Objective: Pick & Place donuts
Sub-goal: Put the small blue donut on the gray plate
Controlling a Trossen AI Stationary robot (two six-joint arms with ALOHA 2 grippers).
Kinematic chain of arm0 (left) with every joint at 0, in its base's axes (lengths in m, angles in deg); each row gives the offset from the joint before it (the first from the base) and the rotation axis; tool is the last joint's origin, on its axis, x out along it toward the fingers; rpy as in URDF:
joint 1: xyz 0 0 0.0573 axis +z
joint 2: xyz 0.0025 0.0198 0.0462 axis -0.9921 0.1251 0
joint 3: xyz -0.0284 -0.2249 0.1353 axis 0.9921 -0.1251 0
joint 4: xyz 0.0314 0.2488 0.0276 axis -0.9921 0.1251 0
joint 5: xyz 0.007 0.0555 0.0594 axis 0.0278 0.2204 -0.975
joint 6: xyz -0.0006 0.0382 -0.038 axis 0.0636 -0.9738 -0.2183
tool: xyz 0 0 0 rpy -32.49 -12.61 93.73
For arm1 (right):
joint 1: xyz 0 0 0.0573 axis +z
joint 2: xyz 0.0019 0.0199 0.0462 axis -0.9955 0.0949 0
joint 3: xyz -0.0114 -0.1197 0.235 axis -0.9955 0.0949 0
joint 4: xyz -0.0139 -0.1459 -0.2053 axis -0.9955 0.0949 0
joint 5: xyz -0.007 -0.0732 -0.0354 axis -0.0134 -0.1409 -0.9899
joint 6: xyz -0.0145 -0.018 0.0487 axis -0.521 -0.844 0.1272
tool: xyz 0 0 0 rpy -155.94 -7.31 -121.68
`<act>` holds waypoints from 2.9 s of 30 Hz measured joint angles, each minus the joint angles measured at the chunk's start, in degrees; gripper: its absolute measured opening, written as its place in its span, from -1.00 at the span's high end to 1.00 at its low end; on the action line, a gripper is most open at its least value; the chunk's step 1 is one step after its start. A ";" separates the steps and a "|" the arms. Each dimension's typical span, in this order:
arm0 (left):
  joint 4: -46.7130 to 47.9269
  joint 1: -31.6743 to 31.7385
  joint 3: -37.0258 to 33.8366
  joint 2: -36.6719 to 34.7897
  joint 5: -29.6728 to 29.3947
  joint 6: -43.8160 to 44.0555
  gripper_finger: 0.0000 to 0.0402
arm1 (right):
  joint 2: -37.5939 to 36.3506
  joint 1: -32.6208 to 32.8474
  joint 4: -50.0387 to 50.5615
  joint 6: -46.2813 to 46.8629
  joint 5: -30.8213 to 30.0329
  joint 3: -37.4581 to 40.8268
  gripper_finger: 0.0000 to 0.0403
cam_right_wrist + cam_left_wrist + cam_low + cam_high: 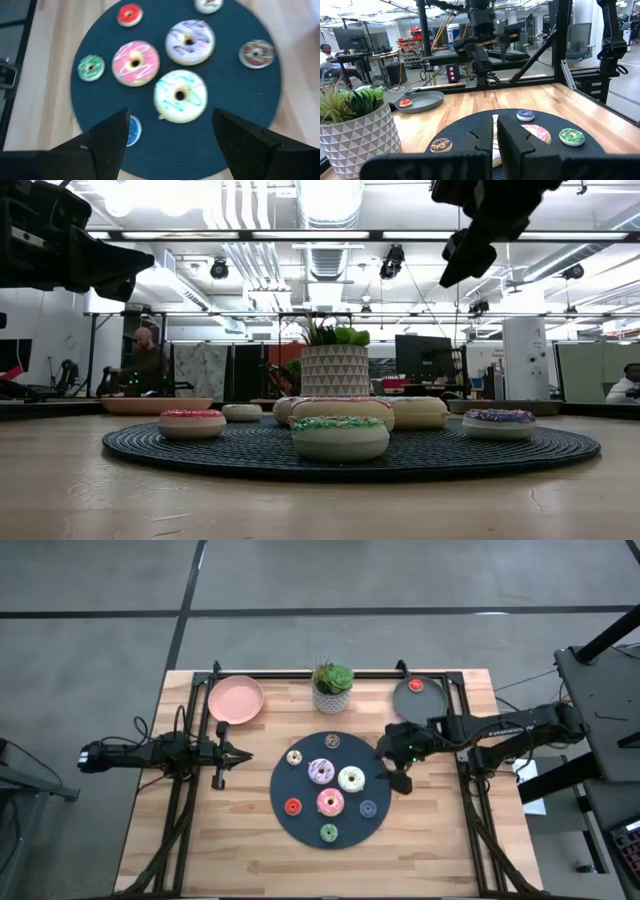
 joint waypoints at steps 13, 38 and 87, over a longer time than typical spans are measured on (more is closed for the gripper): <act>-0.03 -0.01 0.00 0.55 0.00 -0.01 1.00 | 4.74 11.05 -3.40 -3.76 0.22 -2.18 -0.40; -0.01 -0.04 0.00 0.68 -0.01 0.00 1.00 | 22.22 17.60 4.65 -6.04 0.15 -16.52 -0.40; -0.01 -0.04 0.00 1.07 -0.02 0.01 1.00 | 28.32 15.27 5.24 -14.74 -0.44 -10.35 -0.49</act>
